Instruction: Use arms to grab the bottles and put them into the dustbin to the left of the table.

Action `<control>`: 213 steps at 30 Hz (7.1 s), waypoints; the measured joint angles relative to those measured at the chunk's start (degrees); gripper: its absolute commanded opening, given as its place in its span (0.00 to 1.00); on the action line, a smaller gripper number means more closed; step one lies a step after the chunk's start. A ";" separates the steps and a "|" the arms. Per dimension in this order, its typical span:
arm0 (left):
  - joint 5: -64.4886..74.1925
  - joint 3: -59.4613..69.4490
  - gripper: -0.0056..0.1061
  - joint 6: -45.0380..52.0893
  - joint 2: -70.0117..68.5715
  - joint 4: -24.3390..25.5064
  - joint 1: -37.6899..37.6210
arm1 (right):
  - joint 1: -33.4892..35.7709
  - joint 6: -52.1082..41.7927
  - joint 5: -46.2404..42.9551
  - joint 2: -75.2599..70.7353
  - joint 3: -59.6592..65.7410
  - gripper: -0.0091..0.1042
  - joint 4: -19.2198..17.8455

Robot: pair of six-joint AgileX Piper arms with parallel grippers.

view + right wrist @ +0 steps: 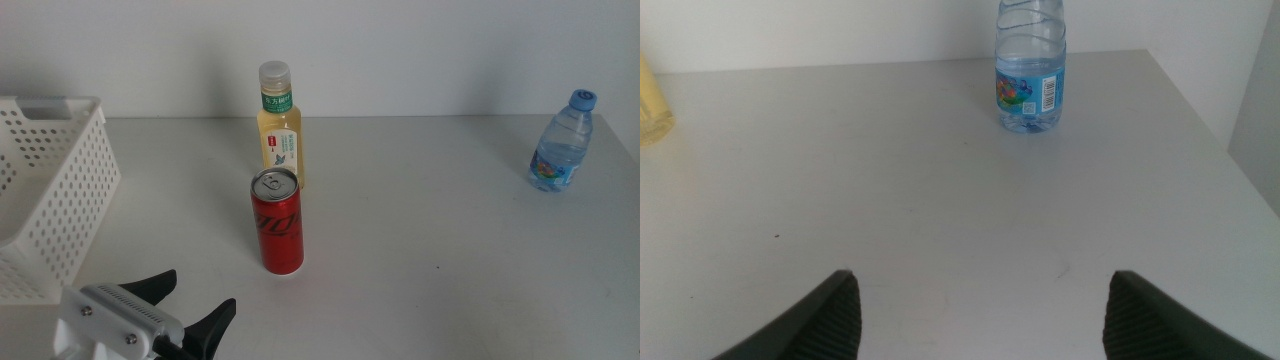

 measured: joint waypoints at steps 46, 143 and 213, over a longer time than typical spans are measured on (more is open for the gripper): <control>-0.06 -34.45 0.85 -3.91 30.52 5.98 0.00 | 0.00 0.00 0.00 0.00 0.00 0.62 0.00; 136.49 -98.31 0.04 20.26 20.61 -8.53 44.82 | 0.00 0.00 0.00 0.00 0.00 0.62 0.00; 136.23 -107.31 0.89 11.40 21.72 1.82 35.81 | 0.00 0.00 0.00 0.00 0.00 0.62 0.00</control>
